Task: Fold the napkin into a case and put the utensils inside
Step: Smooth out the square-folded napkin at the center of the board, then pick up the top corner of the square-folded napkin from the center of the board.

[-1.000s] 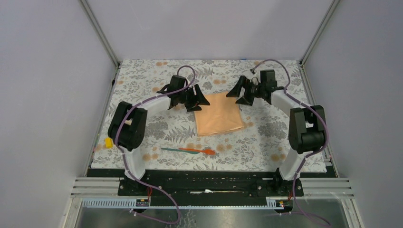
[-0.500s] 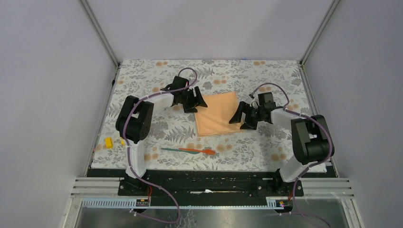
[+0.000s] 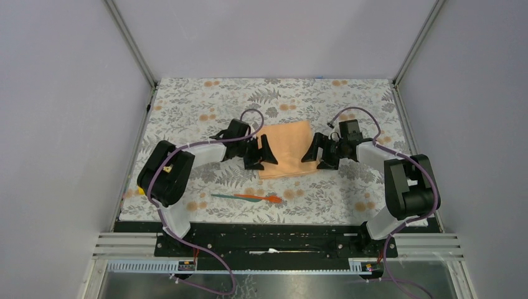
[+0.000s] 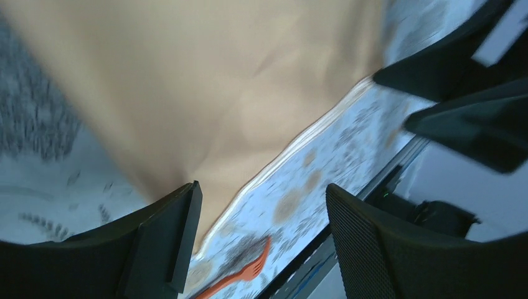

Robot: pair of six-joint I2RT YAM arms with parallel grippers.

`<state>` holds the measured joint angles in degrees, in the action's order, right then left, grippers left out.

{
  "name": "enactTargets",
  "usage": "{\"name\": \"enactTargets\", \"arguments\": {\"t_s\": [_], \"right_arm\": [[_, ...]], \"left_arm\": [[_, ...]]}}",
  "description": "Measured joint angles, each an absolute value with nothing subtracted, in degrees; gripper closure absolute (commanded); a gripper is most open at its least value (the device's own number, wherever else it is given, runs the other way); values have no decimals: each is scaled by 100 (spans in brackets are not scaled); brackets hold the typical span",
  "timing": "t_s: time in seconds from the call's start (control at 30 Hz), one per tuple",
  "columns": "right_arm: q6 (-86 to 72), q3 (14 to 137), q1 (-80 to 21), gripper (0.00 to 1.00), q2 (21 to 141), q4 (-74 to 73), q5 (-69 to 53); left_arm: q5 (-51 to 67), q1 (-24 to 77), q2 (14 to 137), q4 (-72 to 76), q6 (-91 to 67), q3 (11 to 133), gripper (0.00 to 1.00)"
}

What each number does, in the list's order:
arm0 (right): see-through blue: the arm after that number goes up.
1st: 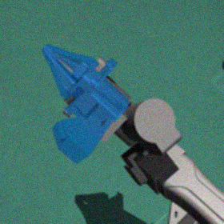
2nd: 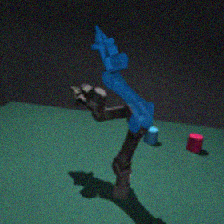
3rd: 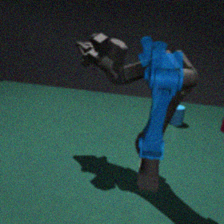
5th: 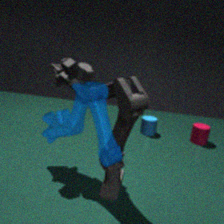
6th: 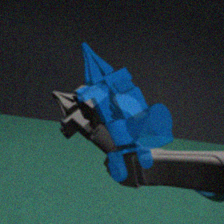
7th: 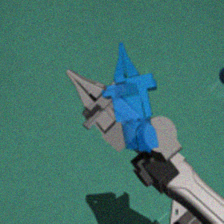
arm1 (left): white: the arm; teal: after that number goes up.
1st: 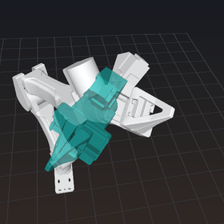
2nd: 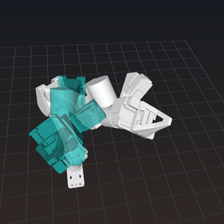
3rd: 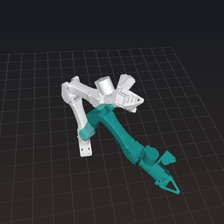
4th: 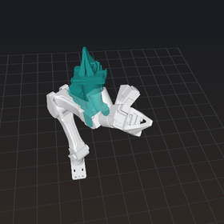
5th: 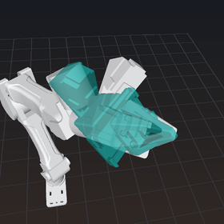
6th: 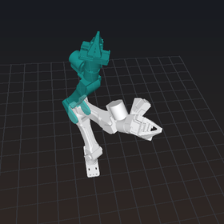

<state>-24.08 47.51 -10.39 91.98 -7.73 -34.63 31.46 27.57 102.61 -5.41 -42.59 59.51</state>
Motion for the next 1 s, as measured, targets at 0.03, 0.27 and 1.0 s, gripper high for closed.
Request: {"name": "enactTargets", "arguments": {"t_s": [0.03,0.27,1.0], "right_arm": [[-2379,4713,-1039,8,9198,-786,-3393],[-2102,4633,-1046,5,8945,-1396,-2899],[-2147,4943,-679,56,9286,-2010,-2346]], "left_arm": [[3153,2821,10245,-502,-4261,5717,22],[3190,2801,9900,-517,-4193,5118,20],[2600,2814,9002,-1085,-4064,4668,53]]}}
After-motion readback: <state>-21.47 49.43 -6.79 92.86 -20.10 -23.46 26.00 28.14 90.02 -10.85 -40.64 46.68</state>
